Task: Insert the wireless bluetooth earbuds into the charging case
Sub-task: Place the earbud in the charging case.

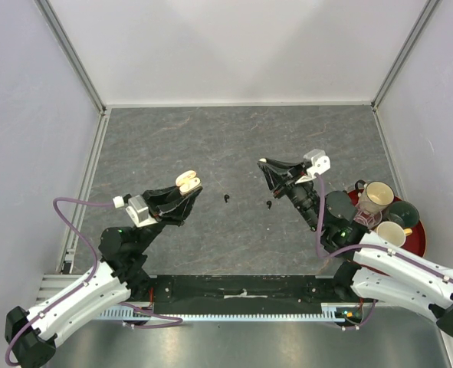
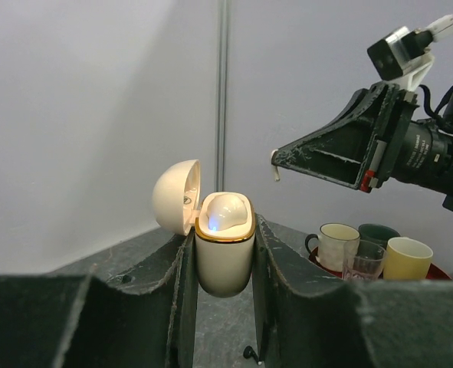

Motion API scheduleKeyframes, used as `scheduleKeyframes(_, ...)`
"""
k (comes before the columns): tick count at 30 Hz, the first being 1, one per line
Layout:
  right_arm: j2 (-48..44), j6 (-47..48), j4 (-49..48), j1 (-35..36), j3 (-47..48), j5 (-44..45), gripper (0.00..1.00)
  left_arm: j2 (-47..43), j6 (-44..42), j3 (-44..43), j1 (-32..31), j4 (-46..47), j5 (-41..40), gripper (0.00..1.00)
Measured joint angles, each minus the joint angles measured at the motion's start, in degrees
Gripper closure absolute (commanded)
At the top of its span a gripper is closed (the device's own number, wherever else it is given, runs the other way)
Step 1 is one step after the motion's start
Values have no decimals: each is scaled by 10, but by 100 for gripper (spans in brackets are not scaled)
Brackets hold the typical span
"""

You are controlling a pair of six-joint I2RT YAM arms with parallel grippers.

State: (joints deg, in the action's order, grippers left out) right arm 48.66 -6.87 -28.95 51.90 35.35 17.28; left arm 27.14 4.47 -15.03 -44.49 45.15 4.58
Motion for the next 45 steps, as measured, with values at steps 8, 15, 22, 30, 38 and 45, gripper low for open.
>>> scheduleKeyframes(8,2,41,-68,35,2,-71,100,11,0,1,0,0,0,98)
scheduleKeyframes(15,36,34,-89,60,38,-126,100,29,-1,1,0,0,1,98)
scheduleKeyframes(22,85,11,-100,84,79,-161,100,31,-1,1,0,0,5,98)
scheduleKeyframes(30,128,-3,-100,104,112,-190,100,50,-1,0,0,0,20,98)
scheduleKeyframes(38,159,4,-92,112,117,-187,100,54,-1,-3,0,0,32,98)
scheduleKeyframes(45,177,10,-92,113,117,-183,100,55,-1,-3,0,0,40,98)
